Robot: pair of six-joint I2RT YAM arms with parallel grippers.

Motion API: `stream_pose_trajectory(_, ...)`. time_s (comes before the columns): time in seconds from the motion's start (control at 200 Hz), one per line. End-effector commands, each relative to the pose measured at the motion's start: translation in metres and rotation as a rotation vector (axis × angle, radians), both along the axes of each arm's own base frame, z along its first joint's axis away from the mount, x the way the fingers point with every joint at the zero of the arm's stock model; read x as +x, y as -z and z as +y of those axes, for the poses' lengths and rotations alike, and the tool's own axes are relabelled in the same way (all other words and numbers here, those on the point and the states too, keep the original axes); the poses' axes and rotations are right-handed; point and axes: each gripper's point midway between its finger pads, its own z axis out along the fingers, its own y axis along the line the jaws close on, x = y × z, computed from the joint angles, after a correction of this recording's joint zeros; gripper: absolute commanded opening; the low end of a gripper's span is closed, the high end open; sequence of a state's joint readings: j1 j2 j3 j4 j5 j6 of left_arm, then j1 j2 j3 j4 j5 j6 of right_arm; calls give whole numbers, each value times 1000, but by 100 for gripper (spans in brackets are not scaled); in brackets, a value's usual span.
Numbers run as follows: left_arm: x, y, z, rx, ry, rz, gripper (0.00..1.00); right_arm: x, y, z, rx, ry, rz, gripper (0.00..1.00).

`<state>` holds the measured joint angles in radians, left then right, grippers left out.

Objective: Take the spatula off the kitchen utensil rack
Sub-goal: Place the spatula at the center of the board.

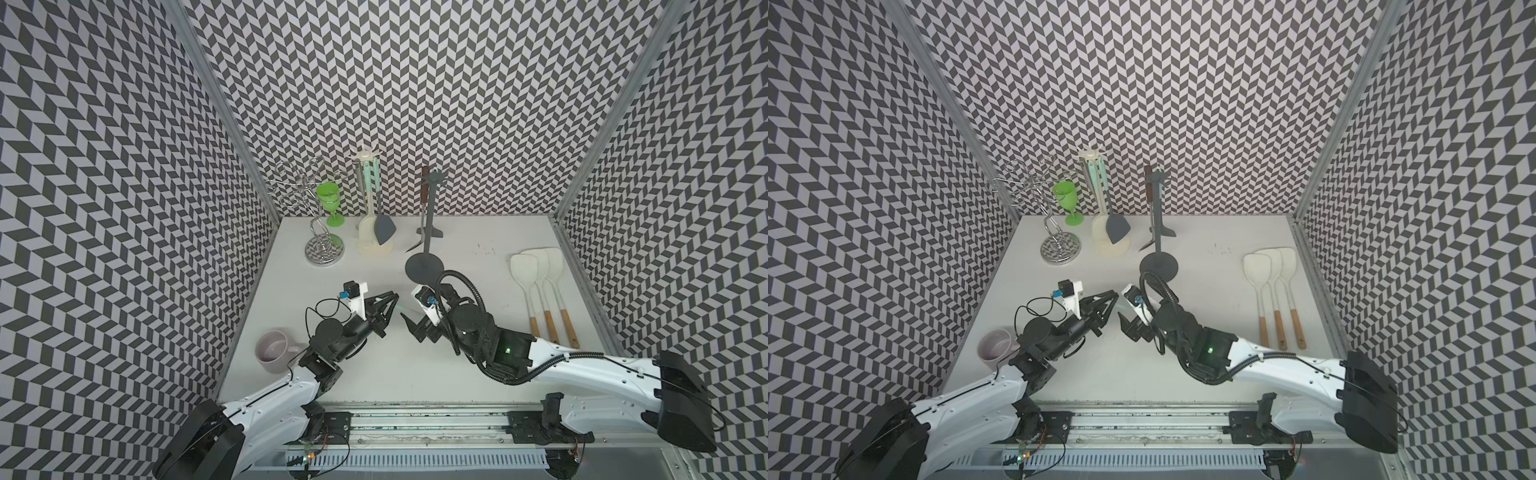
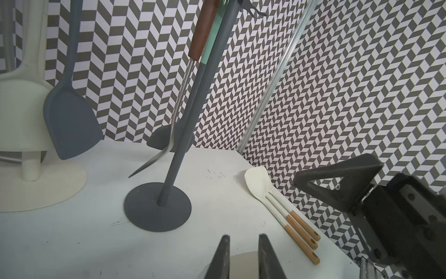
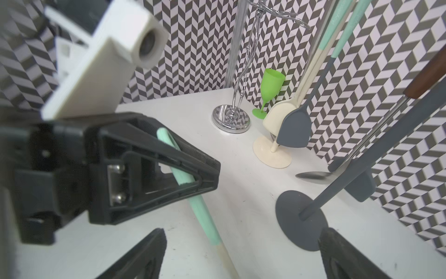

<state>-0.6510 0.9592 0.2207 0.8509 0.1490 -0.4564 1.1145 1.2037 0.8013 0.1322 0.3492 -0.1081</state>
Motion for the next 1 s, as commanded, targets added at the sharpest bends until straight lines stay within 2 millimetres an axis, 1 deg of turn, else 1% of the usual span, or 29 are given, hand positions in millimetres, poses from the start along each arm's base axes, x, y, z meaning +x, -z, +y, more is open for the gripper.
stream_pose_trajectory(0.0, -3, -9, -2, 36, -48, -75, 0, -9, -18, 2, 197, -3, 197, 100)
stream_pose_trajectory(0.08, -7, -10, -7, 67, -62, -99, 0, -5, -23, 0, 256, 27, 308, 100)
stream_pose_trajectory(0.16, -10, -11, -11, 89, -75, -120, 0, 1, -18, -5, 295, 91, 436, 100)
stream_pose_trajectory(0.225, -13, -12, -13, 107, -89, -139, 0, 6, -19, -10, 336, 131, 530, 100)
stream_pose_trajectory(0.361, -19, -14, -17, 142, -126, -179, 0, 18, -18, -29, 455, 279, 722, 100)
stream_pose_trajectory(0.466, -24, -16, -19, 158, -146, -209, 0, 26, -11, -41, 555, 308, 859, 100)
stream_pose_trajectory(0.566, -29, -19, -20, 170, -171, -241, 0, 40, 4, -52, 636, 286, 1018, 100)
stream_pose_trajectory(0.601, -32, -20, -20, 177, -178, -254, 0, 44, 12, -54, 642, 283, 1071, 100)
stream_pose_trajectory(0.646, -35, -22, -20, 182, -188, -272, 0, 48, 27, -56, 638, 322, 1132, 100)
stream_pose_trajectory(0.741, -41, -26, -19, 179, -201, -308, 0, 51, 51, -56, 611, 390, 1204, 100)
stream_pose_trajectory(0.811, -44, -28, -19, 178, -198, -325, 0, 48, 66, -51, 577, 413, 1285, 100)
stream_pose_trajectory(0.916, -47, -29, -19, 174, -191, -345, 0, 37, 83, -39, 532, 415, 1413, 94)
stream_pose_trajectory(0.996, -50, -28, -23, 188, -178, -360, 0, 27, 96, -35, 493, 447, 1488, 93)
